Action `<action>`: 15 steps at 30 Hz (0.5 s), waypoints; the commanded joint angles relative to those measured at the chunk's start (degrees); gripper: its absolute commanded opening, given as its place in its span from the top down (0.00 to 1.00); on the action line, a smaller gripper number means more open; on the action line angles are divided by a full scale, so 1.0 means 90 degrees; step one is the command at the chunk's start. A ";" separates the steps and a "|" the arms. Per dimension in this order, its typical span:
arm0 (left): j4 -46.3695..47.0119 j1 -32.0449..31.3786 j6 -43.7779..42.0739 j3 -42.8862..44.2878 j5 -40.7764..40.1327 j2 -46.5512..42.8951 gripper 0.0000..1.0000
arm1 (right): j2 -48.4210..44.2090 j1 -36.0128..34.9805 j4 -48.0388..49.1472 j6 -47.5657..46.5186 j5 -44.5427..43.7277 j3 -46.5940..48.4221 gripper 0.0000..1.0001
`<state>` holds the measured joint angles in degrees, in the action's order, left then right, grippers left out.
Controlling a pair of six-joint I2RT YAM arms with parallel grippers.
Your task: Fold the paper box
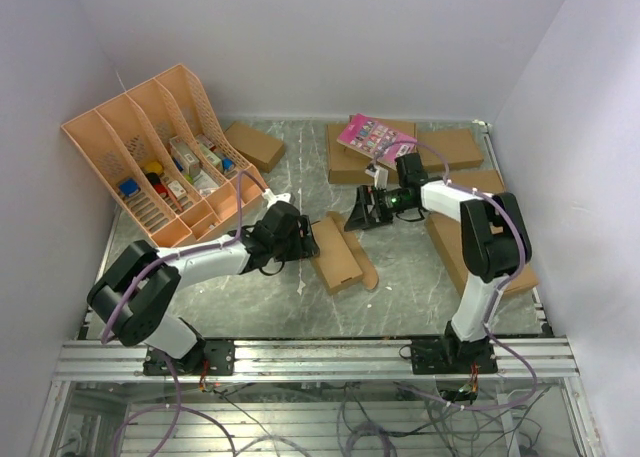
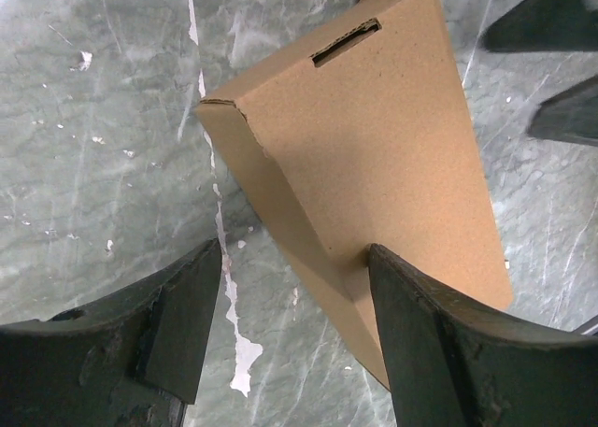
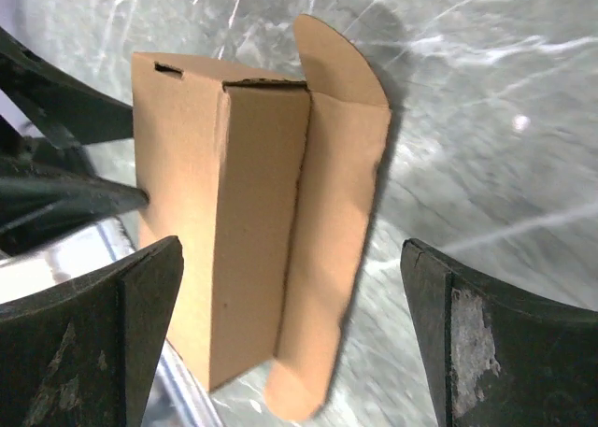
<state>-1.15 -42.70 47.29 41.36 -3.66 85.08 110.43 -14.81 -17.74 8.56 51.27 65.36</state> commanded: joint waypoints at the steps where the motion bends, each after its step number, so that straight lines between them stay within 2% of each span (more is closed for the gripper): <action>1: -0.0174 -0.0006 -0.0337 0.0168 -0.0261 0.0034 0.26 | -0.0987 0.0109 -0.0596 -0.1985 -0.1056 0.0014 0.00; 4: 0.0005 0.0031 -0.0388 0.0191 -0.0204 0.0088 0.26 | -0.1516 0.0062 -0.0573 -0.3316 -0.1055 -0.0340 0.00; 7: 0.0089 0.0128 -0.0483 0.0300 -0.0102 0.0308 0.28 | -0.2008 0.0042 -0.0047 -0.4449 -0.0720 -0.1180 0.00; 9: 0.0087 0.0184 -0.0574 0.0446 0.0014 0.0475 0.32 | -0.2192 -0.0044 0.0461 -0.4509 -0.0814 -0.1590 0.02; 10: 0.0083 0.0207 -0.0627 0.0493 0.0060 0.0537 0.33 | -0.2204 -0.0111 0.0618 -0.4351 -0.0969 -0.1710 0.09; 13: 0.0064 0.0277 -0.0779 0.0635 0.0125 0.0686 0.33 | -0.1888 -0.0319 0.0385 -0.4015 -0.1365 -0.1442 0.59; 15: 0.0031 0.0340 -0.0909 0.0743 0.0168 0.0768 0.33 | -0.1609 -0.0514 0.0141 -0.3940 -0.1569 -0.1266 0.75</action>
<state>-0.05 -40.91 43.03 46.02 -2.59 89.86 92.62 -16.93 -16.14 -25.93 41.58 51.33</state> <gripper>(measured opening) 0.672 0.369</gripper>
